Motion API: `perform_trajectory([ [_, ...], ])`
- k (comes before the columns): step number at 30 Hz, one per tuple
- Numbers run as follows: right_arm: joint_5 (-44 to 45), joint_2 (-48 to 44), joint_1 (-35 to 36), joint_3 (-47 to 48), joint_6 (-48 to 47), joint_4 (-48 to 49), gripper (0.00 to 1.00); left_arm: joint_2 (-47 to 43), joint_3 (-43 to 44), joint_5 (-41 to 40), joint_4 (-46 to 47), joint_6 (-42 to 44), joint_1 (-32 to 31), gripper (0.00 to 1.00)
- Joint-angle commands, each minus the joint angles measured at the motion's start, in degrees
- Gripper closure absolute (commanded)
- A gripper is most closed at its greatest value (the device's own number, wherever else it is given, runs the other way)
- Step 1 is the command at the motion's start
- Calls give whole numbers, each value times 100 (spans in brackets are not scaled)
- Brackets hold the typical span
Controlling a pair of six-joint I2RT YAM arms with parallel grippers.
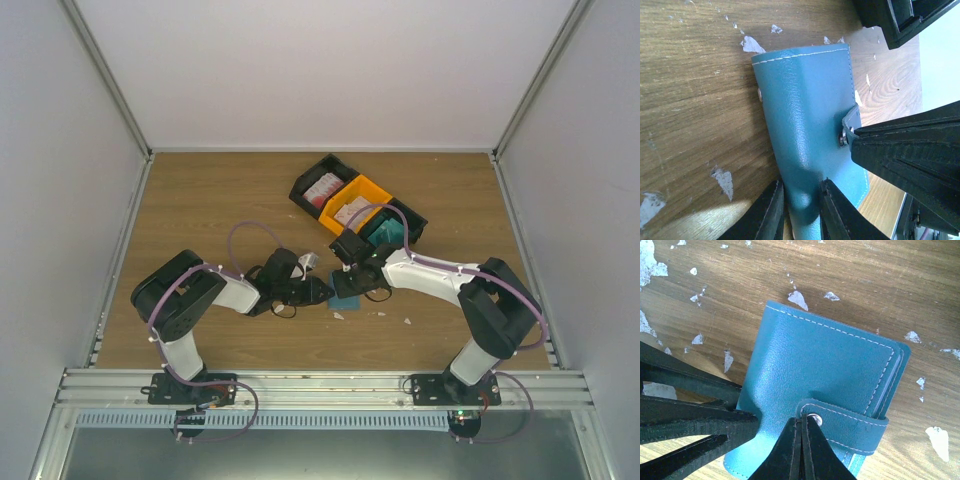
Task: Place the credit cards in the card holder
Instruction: Close the card holder at the center of the board.
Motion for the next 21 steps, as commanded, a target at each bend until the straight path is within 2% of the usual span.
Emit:
perform_trajectory([
  [1,-61,111,-20,-48,-94,-183,100,312,-154,-237,-632,53,-22,76],
  [10,40,80,-20,4,-129,-363,100,345,-141,-246,-628,47,-22,76],
  [21,-124,357,-22,12,-199,83,99,339,-149,-234,-610,44,-22,76],
])
